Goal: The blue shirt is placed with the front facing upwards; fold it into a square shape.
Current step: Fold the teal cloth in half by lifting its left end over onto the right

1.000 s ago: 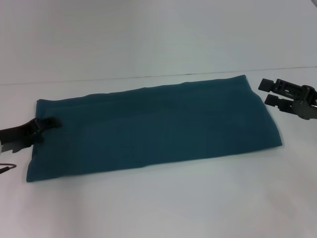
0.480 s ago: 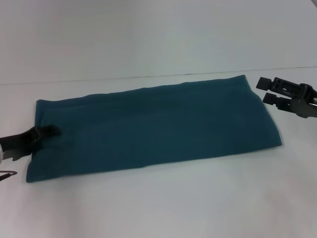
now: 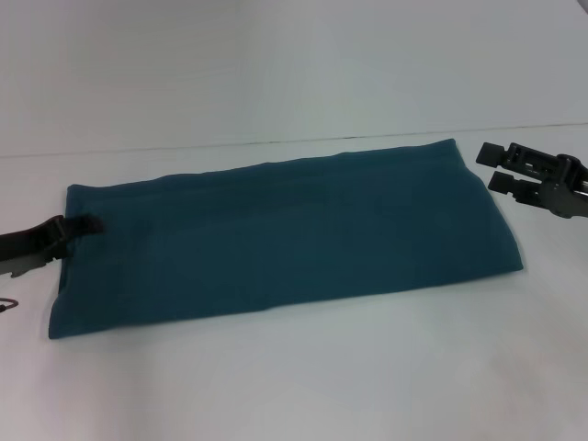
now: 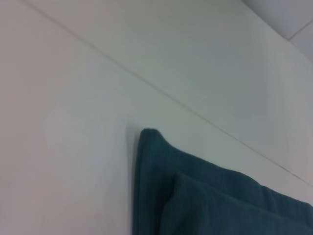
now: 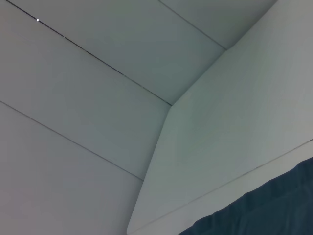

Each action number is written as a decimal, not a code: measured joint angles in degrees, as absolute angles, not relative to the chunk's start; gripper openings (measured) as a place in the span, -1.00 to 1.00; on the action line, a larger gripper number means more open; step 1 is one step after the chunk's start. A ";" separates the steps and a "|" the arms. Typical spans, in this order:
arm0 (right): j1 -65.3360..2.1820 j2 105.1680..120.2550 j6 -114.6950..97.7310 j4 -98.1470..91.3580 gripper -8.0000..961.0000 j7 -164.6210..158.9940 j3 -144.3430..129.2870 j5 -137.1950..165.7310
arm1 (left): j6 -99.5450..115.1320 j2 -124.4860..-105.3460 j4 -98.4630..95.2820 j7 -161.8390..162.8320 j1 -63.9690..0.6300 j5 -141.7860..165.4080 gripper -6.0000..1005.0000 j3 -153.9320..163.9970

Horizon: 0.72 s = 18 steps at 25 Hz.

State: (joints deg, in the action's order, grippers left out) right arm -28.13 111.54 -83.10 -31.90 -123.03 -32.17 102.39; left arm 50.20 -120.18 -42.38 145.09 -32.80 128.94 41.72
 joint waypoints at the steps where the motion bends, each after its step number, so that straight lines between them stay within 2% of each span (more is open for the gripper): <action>1: -28.13 111.53 -83.10 -31.91 0.85 -123.02 -32.17 102.40 | 50.18 -120.12 -42.43 144.48 -32.84 128.99 0.47 41.69; 18: -28.10 111.53 -83.05 -31.90 0.85 -123.02 -32.17 102.39 | 46.33 -119.55 -40.16 138.28 -33.04 132.06 0.48 41.70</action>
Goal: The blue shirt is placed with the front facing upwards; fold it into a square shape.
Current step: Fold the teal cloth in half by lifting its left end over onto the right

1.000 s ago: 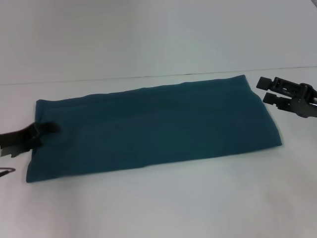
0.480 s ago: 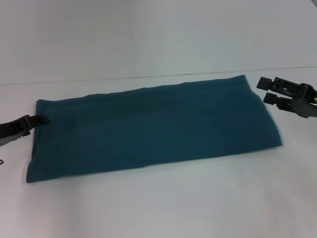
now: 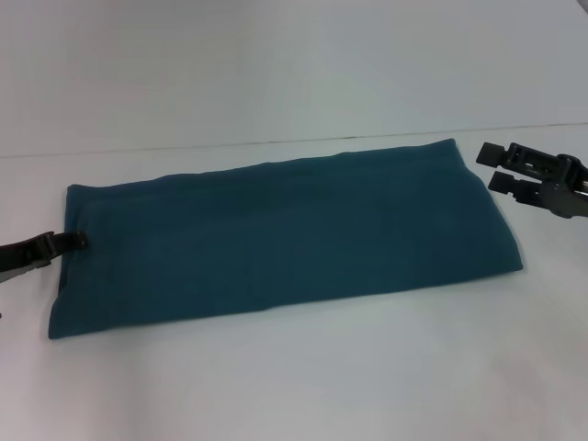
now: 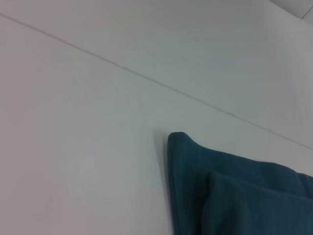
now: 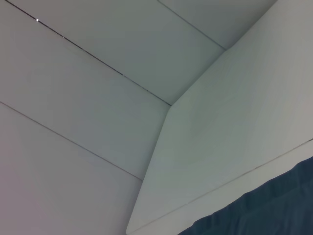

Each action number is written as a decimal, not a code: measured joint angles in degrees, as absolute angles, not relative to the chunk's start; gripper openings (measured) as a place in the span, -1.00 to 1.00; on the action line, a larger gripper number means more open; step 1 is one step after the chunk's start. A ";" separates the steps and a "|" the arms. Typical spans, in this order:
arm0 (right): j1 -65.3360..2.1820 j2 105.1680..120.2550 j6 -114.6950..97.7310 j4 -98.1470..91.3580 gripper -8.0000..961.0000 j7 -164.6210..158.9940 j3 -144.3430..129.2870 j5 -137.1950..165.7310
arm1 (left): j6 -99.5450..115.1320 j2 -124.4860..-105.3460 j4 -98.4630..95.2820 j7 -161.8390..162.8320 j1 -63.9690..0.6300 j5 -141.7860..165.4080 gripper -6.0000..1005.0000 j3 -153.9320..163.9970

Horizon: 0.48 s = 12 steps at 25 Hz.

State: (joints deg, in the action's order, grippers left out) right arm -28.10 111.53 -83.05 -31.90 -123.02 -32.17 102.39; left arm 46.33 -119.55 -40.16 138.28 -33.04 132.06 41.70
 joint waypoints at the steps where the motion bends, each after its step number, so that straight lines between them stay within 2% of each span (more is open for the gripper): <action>1: -28.05 111.53 -83.05 -31.90 0.85 -123.03 -32.16 102.39 | 46.33 -119.55 -40.05 138.33 -33.04 132.06 0.48 41.66; 12: -27.68 111.53 -83.09 -31.83 0.85 -123.03 -32.16 102.39 | 46.63 -119.51 -38.99 138.61 -33.42 132.10 0.48 41.90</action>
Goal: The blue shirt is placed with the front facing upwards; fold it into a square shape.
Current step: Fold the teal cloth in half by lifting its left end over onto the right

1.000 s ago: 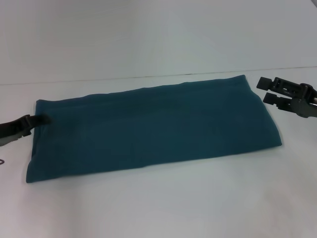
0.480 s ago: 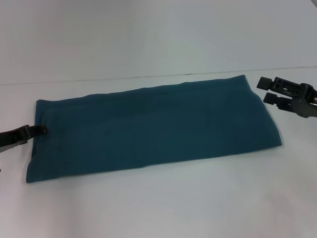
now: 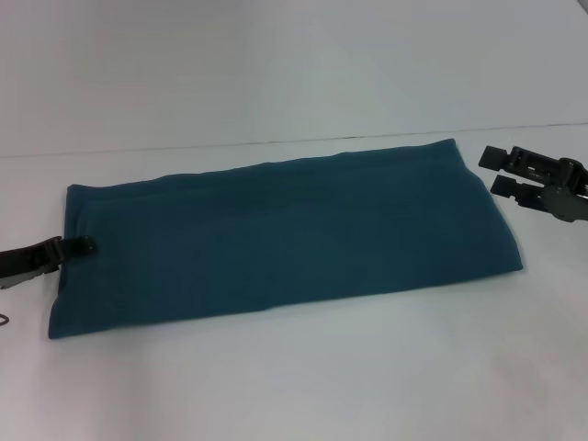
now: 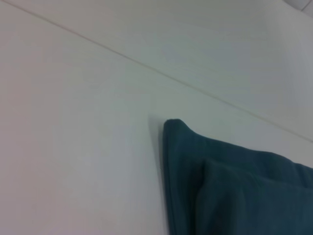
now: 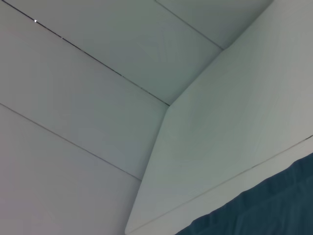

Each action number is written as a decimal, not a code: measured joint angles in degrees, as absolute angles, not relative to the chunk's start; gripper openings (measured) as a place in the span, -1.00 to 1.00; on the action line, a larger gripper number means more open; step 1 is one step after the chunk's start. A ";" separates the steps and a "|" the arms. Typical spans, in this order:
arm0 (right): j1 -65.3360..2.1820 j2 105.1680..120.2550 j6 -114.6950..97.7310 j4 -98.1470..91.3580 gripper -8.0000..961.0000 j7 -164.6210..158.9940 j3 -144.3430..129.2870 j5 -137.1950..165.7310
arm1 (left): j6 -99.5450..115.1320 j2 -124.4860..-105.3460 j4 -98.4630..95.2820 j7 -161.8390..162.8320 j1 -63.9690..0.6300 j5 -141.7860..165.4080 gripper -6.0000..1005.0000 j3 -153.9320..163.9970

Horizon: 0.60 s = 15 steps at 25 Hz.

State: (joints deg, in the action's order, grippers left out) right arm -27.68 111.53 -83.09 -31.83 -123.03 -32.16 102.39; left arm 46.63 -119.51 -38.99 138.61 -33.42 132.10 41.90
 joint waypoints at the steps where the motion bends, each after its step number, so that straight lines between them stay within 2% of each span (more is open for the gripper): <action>1: -27.63 111.53 -83.09 -31.83 0.85 -123.03 -32.16 102.39 | 46.67 -119.51 -38.76 138.61 -33.51 132.10 0.48 41.91; 15: -27.51 111.53 -83.12 -31.81 0.85 -122.96 -32.16 102.39 | 46.74 -119.09 -37.24 138.58 -33.97 132.20 0.48 41.95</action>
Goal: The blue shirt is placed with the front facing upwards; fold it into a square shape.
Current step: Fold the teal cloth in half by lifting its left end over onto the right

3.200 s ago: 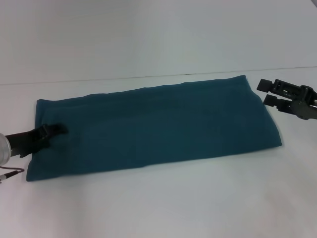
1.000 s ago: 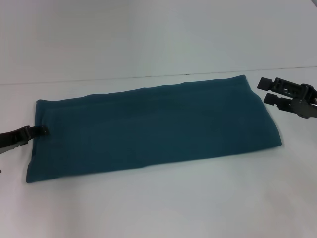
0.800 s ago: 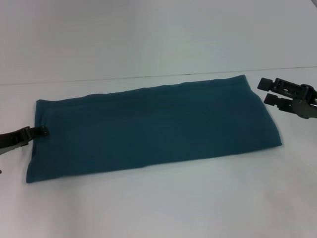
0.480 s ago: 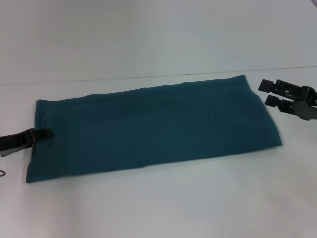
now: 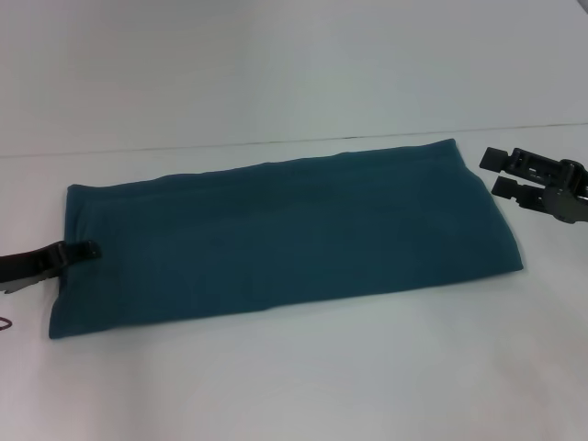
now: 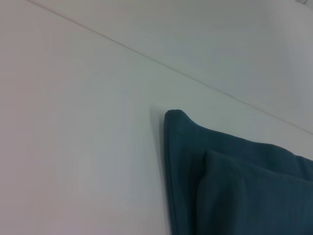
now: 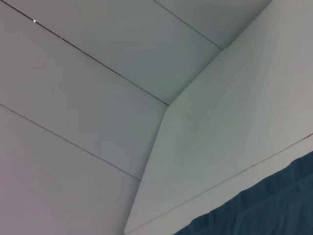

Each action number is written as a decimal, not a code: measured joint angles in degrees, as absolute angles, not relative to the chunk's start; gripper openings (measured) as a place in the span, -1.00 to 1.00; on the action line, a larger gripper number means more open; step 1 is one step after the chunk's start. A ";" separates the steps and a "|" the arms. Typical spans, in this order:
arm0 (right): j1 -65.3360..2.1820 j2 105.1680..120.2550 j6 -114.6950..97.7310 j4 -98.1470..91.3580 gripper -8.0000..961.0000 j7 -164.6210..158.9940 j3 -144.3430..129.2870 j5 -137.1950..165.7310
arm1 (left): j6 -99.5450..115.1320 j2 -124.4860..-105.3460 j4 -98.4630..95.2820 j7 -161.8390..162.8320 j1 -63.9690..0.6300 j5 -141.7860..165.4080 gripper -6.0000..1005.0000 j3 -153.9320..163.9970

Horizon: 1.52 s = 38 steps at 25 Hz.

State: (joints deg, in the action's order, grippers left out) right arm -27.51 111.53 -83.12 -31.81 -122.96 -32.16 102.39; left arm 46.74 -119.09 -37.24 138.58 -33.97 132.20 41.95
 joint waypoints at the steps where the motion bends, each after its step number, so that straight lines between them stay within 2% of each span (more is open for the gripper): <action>1: -27.50 111.53 -83.09 -31.81 0.85 -122.95 -32.16 102.39 | 46.91 -119.01 -36.99 138.42 -34.11 132.18 0.48 41.94; 21: -27.45 111.44 -83.14 -31.81 0.85 -122.69 -32.12 102.04 | 54.62 -119.52 -38.37 137.32 -36.55 132.02 0.43 42.01; 27: -27.42 111.44 -83.26 -31.74 0.85 -122.65 -32.02 102.03 | 54.61 -119.45 -38.28 137.29 -36.89 132.08 0.11 42.06; 33: -27.42 111.45 -83.18 -31.73 0.85 -122.60 -31.97 102.03 | 54.53 -119.45 -38.28 137.28 -36.91 132.10 -0.36 42.16; 38: -27.34 111.44 -83.19 -31.72 0.85 -122.60 -31.98 102.04 | 54.49 -119.44 -38.31 137.26 -36.92 132.10 -0.85 42.20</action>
State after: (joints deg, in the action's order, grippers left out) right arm -27.34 111.44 -83.19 -31.72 -122.60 -31.98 102.04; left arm 54.49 -119.44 -38.31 137.26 -36.92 132.10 42.20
